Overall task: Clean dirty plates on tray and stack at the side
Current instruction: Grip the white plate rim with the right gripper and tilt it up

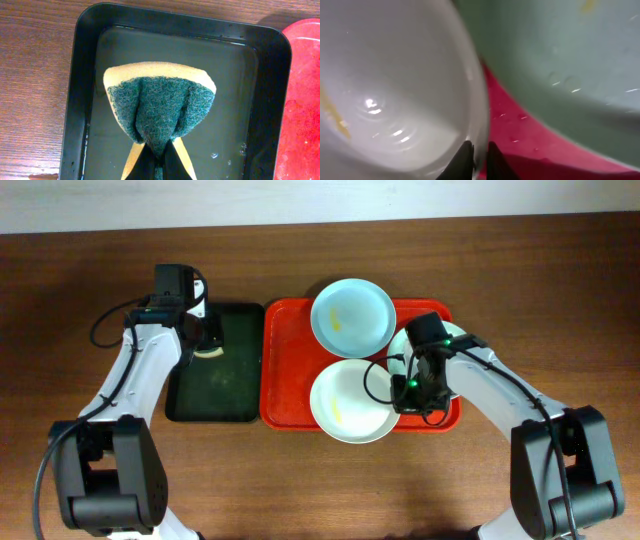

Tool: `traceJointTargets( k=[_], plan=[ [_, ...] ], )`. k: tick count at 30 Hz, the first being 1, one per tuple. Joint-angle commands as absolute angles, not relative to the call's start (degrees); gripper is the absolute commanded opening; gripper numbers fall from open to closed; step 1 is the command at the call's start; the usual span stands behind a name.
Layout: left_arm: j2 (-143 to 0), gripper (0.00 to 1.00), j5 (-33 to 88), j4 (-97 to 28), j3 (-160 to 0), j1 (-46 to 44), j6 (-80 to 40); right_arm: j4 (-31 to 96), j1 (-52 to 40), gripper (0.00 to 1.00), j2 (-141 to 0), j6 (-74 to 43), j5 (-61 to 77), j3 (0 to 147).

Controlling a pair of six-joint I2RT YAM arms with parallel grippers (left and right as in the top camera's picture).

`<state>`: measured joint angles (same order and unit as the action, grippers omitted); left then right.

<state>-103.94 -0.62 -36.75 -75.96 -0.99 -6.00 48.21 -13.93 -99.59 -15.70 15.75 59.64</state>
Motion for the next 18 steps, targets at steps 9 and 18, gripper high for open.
traceJointTargets(
  k=[9,18],
  plan=[
    [-104.1,0.00,-0.2,-36.4,-75.8,-1.0,-5.1,45.2,-20.4,0.43,-100.0,-21.8,30.6,59.2],
    [-104.1,0.00,-0.2,-36.4,-75.8,-1.0,-5.1,56.4,-18.0,0.51,-100.0,-21.3,20.4,72.0]
  ],
)
